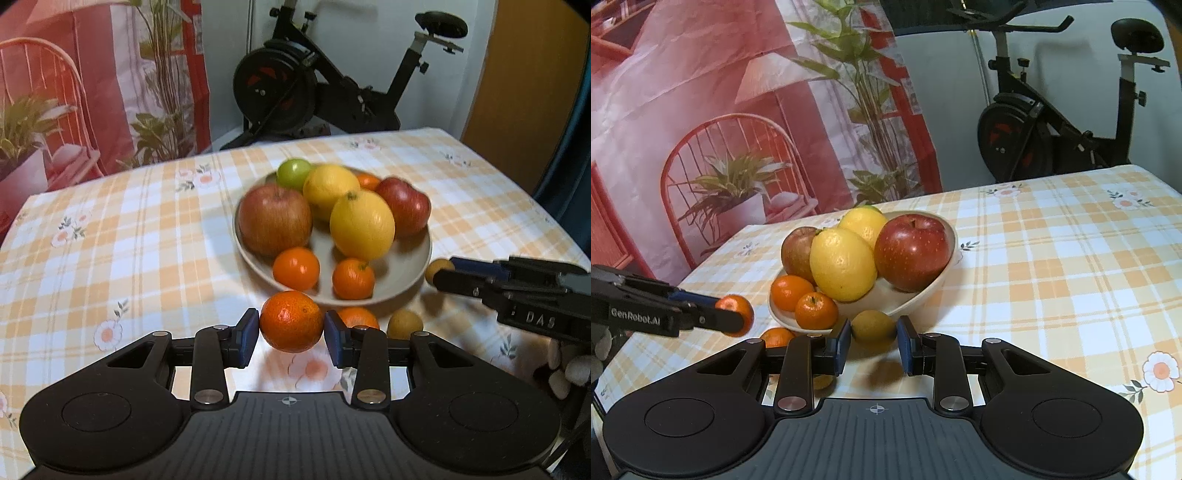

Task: Organize fruits
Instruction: 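Reach the left gripper to a tangerine on the cloth, then close the left gripper around the tangerine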

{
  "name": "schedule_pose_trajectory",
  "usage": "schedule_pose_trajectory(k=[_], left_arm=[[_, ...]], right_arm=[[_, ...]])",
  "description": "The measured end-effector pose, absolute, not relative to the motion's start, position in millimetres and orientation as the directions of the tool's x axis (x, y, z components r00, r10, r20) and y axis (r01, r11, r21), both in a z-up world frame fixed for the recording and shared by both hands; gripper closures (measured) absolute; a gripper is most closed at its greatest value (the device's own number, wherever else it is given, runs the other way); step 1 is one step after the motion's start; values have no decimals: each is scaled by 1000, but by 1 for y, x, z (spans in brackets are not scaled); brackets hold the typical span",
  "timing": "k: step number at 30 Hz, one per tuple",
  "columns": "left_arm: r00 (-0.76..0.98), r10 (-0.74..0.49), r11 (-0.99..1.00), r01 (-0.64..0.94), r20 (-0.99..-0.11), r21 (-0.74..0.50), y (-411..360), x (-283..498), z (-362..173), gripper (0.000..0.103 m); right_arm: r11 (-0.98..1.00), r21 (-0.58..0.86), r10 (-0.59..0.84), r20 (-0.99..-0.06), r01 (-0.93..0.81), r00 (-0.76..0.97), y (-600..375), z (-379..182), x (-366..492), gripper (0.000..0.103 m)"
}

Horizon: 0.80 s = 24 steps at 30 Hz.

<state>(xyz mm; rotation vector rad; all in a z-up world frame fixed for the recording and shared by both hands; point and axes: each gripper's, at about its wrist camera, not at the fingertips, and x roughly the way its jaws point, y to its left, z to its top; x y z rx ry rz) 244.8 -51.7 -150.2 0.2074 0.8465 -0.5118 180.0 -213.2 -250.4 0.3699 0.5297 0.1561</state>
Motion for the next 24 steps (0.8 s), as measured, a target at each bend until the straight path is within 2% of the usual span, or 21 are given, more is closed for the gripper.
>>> schedule_pose_trajectory(k=[9, 24], left_arm=[[599, -363, 861, 509, -714, -10, -68, 259, -132, 62], [575, -350, 843, 538, -739, 20, -99, 272, -145, 62]], right_arm=[[935, 349, 216, -423, -62, 880, -213, -242, 185, 78], [947, 307, 225, -420, -95, 879, -211, -246, 204, 78]])
